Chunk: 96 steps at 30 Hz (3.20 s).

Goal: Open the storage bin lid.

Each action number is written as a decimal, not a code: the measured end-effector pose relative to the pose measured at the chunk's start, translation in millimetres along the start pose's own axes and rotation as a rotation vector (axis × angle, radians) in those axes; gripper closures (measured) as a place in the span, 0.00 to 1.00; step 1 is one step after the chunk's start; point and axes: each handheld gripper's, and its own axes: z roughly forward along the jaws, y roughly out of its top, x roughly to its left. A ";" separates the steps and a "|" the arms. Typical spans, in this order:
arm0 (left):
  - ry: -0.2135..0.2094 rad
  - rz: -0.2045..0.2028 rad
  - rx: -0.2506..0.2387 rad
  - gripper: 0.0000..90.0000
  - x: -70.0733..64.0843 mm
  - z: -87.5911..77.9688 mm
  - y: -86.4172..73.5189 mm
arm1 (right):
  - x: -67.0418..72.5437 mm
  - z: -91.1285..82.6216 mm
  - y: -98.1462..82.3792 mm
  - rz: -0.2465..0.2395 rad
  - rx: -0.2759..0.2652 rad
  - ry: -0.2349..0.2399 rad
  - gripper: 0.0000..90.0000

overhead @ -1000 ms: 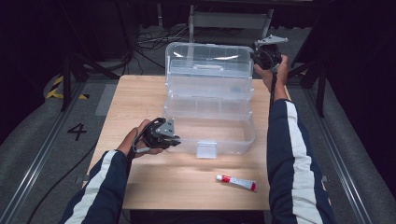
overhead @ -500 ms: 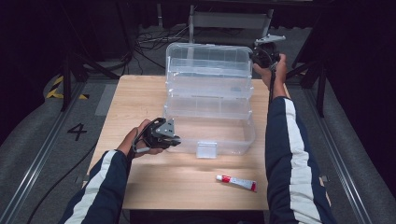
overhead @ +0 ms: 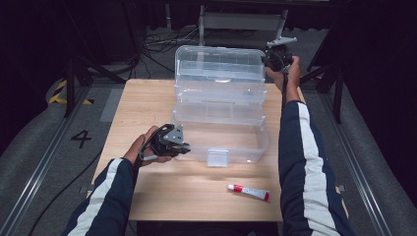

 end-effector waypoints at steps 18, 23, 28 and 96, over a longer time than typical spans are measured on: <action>0.001 0.006 0.013 0.88 -0.7 2.6 0.9 | -6.1 10.0 -8.5 0.027 0.035 0.012 0.91; 0.003 -0.002 0.002 0.89 1.1 2.5 0.9 | -9.0 5.9 -10.8 0.027 0.039 0.023 0.94; -0.013 -0.003 -0.014 0.90 2.1 2.6 -0.4 | -9.1 -4.0 -12.4 0.033 0.015 0.039 0.95; 0.025 -0.010 0.014 0.88 -1.8 1.4 2.6 | 85.3 -196.3 -189.4 -0.168 0.045 0.430 0.91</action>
